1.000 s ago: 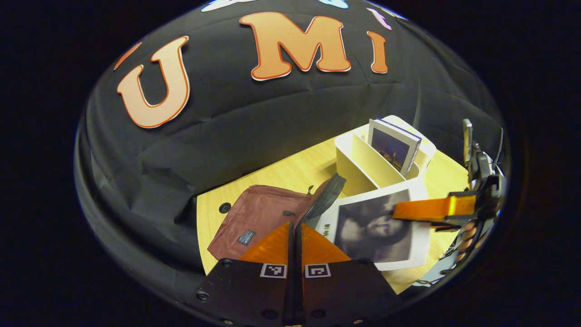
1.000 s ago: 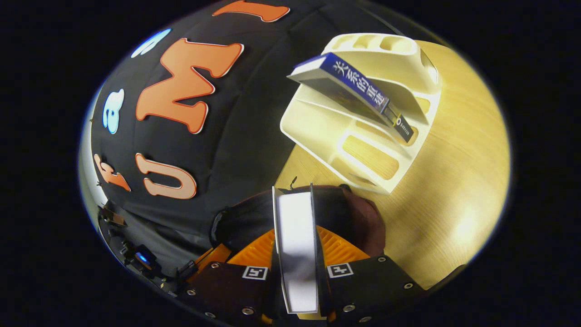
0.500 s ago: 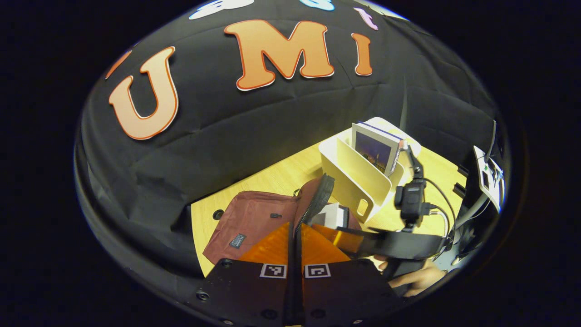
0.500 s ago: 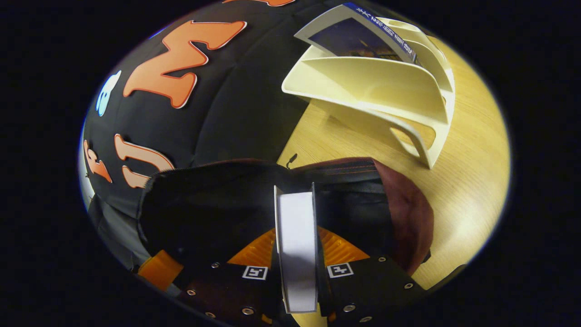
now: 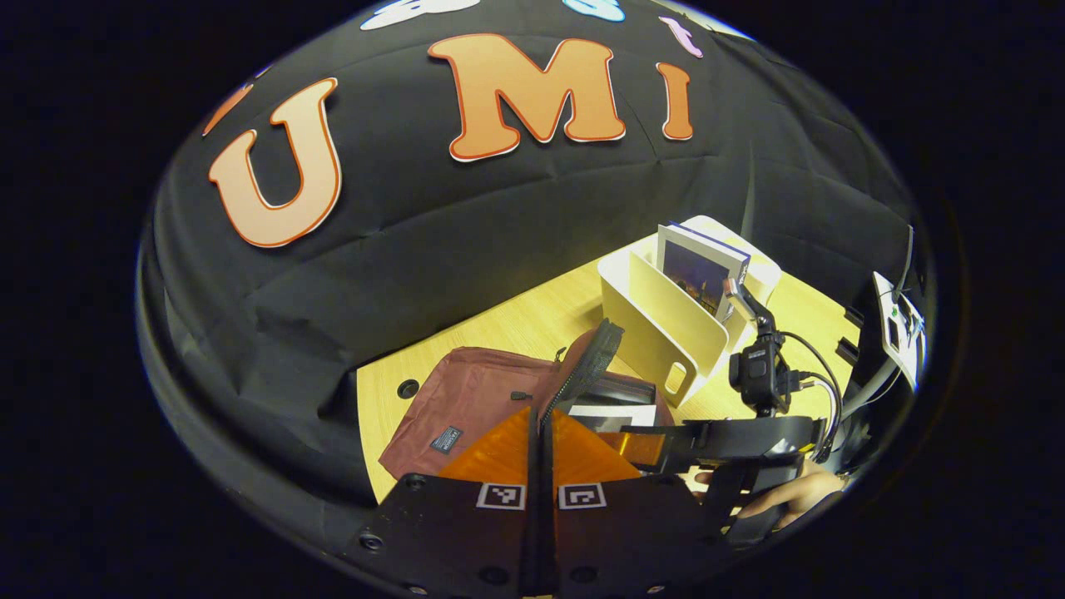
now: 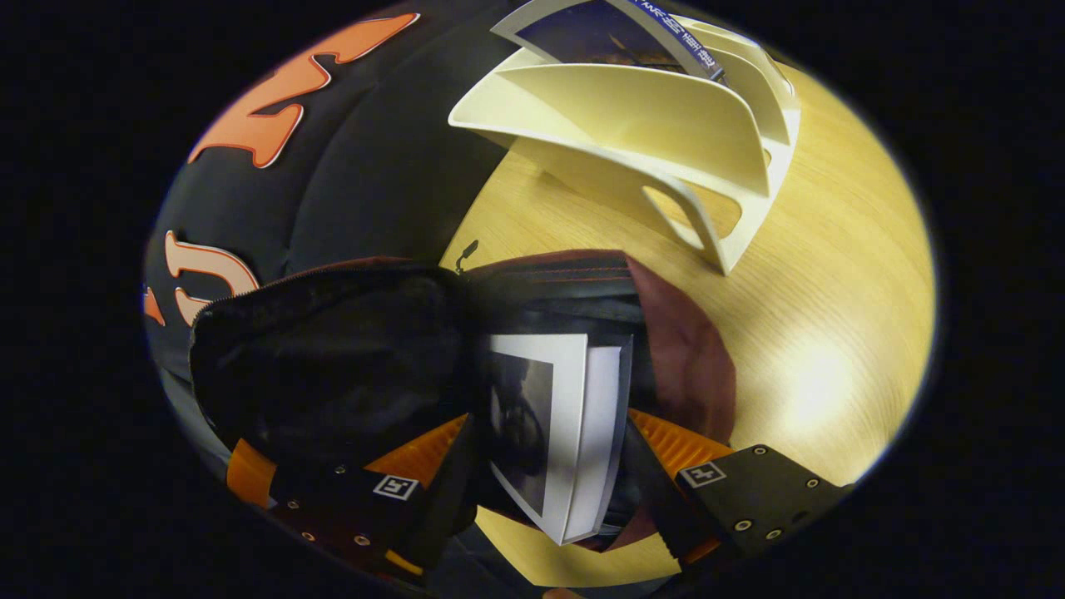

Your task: Open the schoolbag, grab two books from the bookshelf and put them into the schoolbag.

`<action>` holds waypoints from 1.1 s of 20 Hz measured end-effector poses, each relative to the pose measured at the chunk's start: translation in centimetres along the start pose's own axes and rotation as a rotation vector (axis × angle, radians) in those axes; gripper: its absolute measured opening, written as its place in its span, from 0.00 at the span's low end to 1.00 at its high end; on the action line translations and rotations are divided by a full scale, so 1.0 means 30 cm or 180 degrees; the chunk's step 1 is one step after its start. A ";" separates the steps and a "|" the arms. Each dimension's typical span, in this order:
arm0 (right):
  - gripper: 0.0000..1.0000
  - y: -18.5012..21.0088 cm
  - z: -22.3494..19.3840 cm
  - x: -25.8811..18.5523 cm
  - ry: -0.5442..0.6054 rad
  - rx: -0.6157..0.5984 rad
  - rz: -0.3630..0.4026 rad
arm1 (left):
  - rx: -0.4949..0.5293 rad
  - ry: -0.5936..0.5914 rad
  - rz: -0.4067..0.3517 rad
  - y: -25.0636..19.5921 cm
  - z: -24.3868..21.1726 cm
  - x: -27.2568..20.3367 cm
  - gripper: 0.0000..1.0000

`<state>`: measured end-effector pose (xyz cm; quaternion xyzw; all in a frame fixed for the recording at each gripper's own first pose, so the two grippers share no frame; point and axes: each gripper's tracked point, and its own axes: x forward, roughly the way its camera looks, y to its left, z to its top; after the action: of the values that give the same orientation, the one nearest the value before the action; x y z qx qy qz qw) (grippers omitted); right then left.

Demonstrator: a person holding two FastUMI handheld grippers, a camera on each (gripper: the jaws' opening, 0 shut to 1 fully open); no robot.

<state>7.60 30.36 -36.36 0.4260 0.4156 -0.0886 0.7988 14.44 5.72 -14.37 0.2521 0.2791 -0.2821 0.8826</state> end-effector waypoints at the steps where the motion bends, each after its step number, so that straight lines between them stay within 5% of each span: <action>1: 0.98 -0.019 0.019 -0.014 -0.0024 0.0014 -0.0020 | -0.0029 0.0010 -0.0014 -0.006 -0.006 0.001 0.01; 8: 0.98 -0.121 0.140 -0.173 -0.0094 -0.0121 -0.0072 | -0.0124 0.0013 -0.0035 -0.010 -0.039 0.002 0.00; 16: 0.98 -0.293 0.308 -0.485 -0.0114 -0.0973 -0.0493 | -0.0115 0.0057 -0.0063 -0.020 -0.062 0.014 0.00; 22: 0.98 -0.238 0.587 -0.682 -0.0152 -0.1694 -0.0857 | -0.0027 0.0098 -0.0093 -0.030 -0.074 0.033 0.00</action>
<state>1.37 8.29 -20.44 0.1405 0.4579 -0.0916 0.8730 13.77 6.05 -16.86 0.2485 0.2976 -0.2898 0.8750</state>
